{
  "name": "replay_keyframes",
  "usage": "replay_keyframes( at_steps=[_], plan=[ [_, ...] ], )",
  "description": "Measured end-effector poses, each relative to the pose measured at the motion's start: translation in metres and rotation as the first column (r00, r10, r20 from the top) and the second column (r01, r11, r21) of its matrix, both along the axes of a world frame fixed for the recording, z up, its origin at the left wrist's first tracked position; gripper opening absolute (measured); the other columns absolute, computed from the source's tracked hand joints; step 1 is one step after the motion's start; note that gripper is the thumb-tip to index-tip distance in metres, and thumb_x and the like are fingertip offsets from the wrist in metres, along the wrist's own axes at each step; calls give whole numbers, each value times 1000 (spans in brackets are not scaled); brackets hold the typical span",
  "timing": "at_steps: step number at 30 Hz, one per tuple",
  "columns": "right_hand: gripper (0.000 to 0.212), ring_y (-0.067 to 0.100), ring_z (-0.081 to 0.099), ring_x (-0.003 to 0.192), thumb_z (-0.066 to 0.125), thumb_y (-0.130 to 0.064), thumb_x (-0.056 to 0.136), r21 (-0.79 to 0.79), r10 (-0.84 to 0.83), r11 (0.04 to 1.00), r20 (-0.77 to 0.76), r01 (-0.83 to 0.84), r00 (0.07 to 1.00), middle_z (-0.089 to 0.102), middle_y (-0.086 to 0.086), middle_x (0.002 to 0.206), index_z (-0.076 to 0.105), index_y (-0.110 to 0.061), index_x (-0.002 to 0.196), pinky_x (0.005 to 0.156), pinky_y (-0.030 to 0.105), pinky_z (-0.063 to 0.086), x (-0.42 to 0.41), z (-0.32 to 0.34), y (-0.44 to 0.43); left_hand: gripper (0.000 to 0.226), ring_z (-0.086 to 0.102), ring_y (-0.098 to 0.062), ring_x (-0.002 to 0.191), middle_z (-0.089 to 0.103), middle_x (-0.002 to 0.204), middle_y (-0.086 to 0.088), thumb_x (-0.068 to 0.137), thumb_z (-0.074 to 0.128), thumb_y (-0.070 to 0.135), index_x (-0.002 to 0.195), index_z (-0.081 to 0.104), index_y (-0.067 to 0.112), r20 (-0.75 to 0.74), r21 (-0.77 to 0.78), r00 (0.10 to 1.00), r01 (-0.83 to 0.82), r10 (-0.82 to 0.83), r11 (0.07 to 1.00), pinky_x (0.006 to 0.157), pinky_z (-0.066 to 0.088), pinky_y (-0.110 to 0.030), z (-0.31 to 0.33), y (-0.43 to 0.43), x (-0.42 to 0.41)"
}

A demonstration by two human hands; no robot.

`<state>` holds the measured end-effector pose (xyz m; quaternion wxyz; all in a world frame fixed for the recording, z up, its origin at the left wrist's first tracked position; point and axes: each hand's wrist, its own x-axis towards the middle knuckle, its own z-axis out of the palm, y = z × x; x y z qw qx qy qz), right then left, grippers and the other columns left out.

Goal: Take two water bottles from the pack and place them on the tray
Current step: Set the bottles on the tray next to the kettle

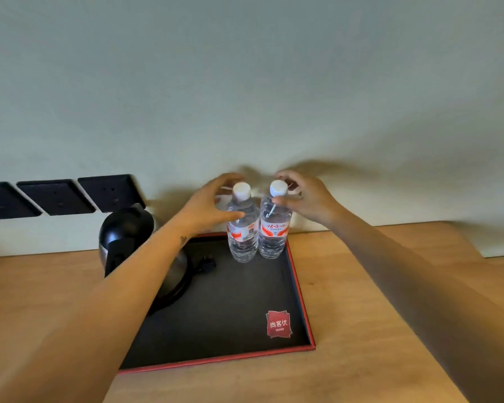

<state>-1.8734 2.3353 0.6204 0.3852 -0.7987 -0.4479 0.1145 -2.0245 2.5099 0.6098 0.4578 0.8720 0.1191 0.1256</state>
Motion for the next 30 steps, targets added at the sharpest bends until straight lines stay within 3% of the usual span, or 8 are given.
replay_keyframes(
  at_steps=[3, 8, 14, 18, 22, 30],
  plan=[
    [34, 23, 58, 83, 74, -17, 73, -130, 46, 991, 103, -32, 994, 69, 13, 101, 62, -9, 103, 72, 31, 44, -1, 16, 8, 50, 60, -16, 105, 64, 116, -2, 75, 74, 12, 121, 58, 19, -88, 133, 993, 93, -82, 987, 94, 46, -29, 26, 7, 3],
    [35, 22, 56, 84, 74, -18, 73, -235, 29, 972, 170, 12, 985, 68, 15, 103, 62, -8, 104, 70, 23, 36, -4, 22, 14, 33, 65, -27, 87, 67, 100, -13, 74, 75, 16, 105, 64, 11, -161, 288, 986, 98, -53, 952, 82, 49, -31, 38, -1, 12],
    [32, 31, 59, 100, 69, -7, 76, -278, 73, 960, 181, -20, 981, 67, 17, 110, 62, -7, 107, 82, 32, 44, -8, 26, 11, 33, 54, -21, 68, 61, 77, -8, 73, 74, 31, 91, 60, 7, -51, 326, 983, -151, 177, 933, 59, 38, -27, 27, -9, 13],
    [35, 32, 59, 96, 71, -19, 75, -281, 18, 959, 216, 45, 976, 67, 19, 105, 61, -4, 105, 75, 30, 42, -13, 27, 13, 35, 60, -26, 79, 64, 89, -7, 75, 71, 35, 98, 58, 11, -107, 338, 980, -123, 168, 933, 70, 48, -36, 26, -17, 17],
    [37, 33, 59, 95, 71, -22, 75, -268, 1, 961, 234, 63, 972, 67, 20, 104, 60, -3, 104, 70, 28, 37, -15, 27, 12, 34, 59, -29, 83, 68, 98, -17, 73, 74, 23, 98, 63, 4, -177, 385, 976, -49, 125, 922, 70, 44, -35, 32, -20, 22],
    [31, 30, 61, 86, 74, -18, 72, -204, -2, 978, 252, 55, 968, 69, 16, 95, 60, -6, 97, 68, 30, 41, -10, 23, 10, 26, 52, -25, 80, 67, 94, -21, 72, 73, 12, 92, 64, -2, -86, 320, 981, -136, 171, 937, 66, 36, -28, 32, -25, 26]
  ],
)
